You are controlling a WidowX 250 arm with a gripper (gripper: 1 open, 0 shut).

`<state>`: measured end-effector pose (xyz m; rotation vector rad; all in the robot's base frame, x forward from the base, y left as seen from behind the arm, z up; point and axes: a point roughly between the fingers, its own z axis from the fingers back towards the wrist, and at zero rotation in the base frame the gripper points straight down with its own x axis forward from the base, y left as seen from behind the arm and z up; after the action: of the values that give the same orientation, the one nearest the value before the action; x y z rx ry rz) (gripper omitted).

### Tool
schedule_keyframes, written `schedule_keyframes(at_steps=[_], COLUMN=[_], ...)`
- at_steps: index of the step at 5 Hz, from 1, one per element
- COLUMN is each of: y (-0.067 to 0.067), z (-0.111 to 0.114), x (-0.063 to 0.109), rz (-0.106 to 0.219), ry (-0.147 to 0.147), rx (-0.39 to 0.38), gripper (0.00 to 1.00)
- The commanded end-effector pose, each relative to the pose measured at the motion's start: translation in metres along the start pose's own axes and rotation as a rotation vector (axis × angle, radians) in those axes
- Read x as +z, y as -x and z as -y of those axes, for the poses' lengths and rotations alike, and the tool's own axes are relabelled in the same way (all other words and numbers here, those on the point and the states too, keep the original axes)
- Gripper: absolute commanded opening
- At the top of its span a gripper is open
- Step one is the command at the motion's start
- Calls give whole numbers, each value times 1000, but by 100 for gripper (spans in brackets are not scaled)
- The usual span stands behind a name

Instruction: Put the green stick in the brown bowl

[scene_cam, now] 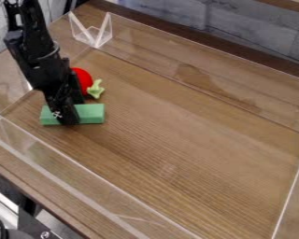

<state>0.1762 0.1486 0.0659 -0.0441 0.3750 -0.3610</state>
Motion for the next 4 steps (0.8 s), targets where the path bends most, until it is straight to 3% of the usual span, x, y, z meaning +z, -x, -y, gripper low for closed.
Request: schedule_keyframes(at_steps=[1, 4], y=[-2, -6], z=[-8, -6], x=[11, 12], rz=[40, 65], ry=[-33, -14], rx=[23, 38], gripper=[0, 0])
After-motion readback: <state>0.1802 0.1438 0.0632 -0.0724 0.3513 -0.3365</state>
